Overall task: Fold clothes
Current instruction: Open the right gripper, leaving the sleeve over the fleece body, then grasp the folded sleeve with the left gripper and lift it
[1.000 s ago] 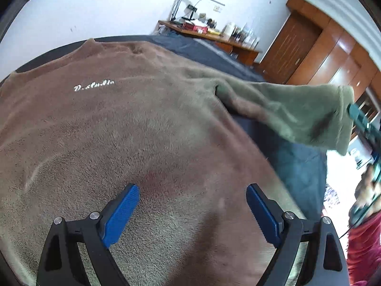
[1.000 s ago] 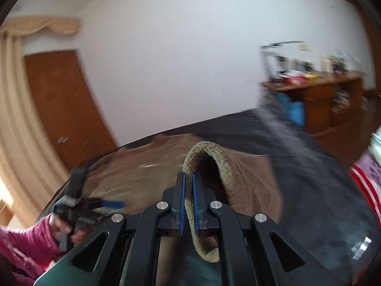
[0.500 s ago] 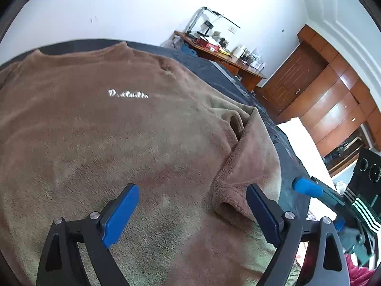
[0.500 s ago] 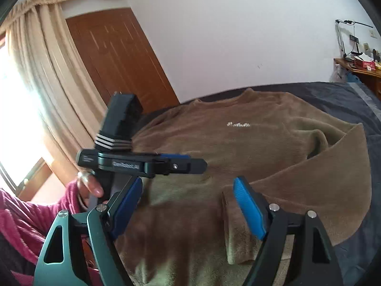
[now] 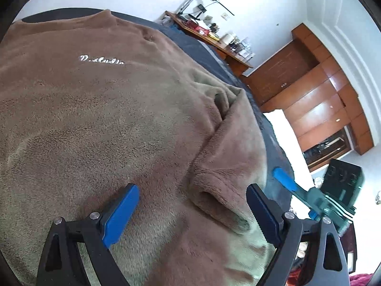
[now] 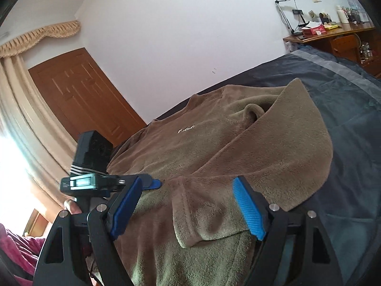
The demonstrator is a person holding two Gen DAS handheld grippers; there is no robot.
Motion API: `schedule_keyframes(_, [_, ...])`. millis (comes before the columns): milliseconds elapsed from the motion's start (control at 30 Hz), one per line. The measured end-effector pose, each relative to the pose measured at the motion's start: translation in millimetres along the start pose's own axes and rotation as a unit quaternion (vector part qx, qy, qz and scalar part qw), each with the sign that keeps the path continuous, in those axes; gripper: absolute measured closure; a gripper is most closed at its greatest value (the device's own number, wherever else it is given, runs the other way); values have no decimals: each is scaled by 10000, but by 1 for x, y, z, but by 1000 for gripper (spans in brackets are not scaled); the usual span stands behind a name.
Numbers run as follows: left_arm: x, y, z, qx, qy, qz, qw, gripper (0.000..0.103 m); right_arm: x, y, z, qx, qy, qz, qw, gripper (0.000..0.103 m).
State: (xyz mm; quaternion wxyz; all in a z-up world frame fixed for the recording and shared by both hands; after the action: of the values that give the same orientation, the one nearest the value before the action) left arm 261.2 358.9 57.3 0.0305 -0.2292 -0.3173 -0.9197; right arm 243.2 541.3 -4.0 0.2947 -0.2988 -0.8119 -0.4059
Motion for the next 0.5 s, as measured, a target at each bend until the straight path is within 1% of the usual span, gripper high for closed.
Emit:
schedule_keyframes(67, [-2, -4, 1, 47, -67, 29, 10000, 11, -1, 2, 0, 25, 0, 70, 10000, 21])
schedule_keyframes(167, [-4, -12, 9, 191, -337, -16, 9992, 11, -2, 14, 4, 17, -4, 159, 9999, 21])
schedule_keyframes(267, [-6, -24, 18, 570, -631, -154, 9963, 11, -7, 20, 10, 0, -67, 209, 9998, 21])
schedule_keyframes(333, [-9, -31, 23, 889, -882, -250, 9918, 11, -10, 23, 15, -26, -138, 241, 9996, 21])
schedule_keyframes(400, [-10, -35, 27, 1124, -1016, -330, 9879, 12, -12, 27, 20, -50, -213, 270, 9994, 21])
schedule_keyframes(433, [-10, -37, 28, 1176, -1024, -343, 9872, 14, -12, 28, 23, -66, -235, 279, 9993, 21])
schedule_keyframes(500, [-10, -38, 30, 1228, -1010, -368, 9866, 35, -13, 31, 26, -128, -247, 300, 9992, 21])
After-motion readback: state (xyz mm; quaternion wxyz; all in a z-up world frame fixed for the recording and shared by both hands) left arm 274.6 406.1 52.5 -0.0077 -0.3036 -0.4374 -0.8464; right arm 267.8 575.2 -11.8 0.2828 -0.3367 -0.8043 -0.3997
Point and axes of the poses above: each gripper's, at about its wrist camera, not at the fingertips, and y roughly against the way its jaws point, z to its right, x to its top, the point moved 4 cm from there along -y, roughly the way its jaws point, and after that the axes turned 8 degrees about -x, right-handed, at the moved point
